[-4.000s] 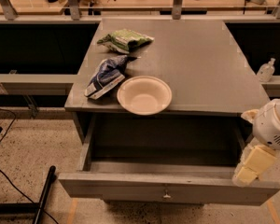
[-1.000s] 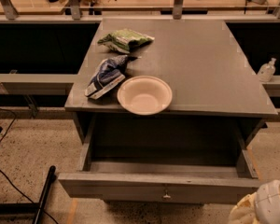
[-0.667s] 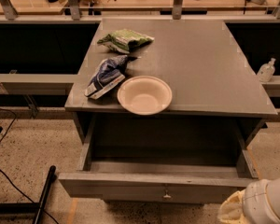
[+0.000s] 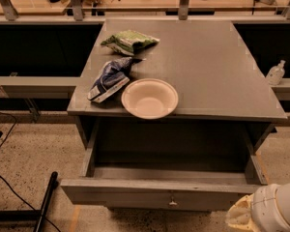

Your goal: Close top drawer

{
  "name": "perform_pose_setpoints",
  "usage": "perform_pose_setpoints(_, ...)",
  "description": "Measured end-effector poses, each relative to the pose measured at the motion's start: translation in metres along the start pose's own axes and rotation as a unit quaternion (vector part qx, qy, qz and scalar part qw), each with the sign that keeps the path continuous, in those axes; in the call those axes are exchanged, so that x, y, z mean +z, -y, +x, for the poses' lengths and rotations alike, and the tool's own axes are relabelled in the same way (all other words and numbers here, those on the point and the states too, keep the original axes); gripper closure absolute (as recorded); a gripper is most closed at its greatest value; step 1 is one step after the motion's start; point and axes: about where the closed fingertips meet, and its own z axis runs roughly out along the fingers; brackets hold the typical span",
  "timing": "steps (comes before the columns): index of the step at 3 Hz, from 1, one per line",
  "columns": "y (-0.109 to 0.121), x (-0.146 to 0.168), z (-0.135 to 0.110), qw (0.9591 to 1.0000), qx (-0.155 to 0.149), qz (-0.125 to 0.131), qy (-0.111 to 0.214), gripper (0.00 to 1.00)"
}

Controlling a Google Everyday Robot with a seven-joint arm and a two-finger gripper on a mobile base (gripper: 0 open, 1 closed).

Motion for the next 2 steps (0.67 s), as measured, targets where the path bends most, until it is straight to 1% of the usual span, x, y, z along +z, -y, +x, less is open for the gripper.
perform_pose_setpoints(1, 0.0, 0.007, -0.007, 0.9998, -0.014, -0.007, 0.01, 1.0)
perform_pose_setpoints(2, 0.02, 0.015, -0.018, 0.9997, -0.02, 0.004, 0.014, 1.0)
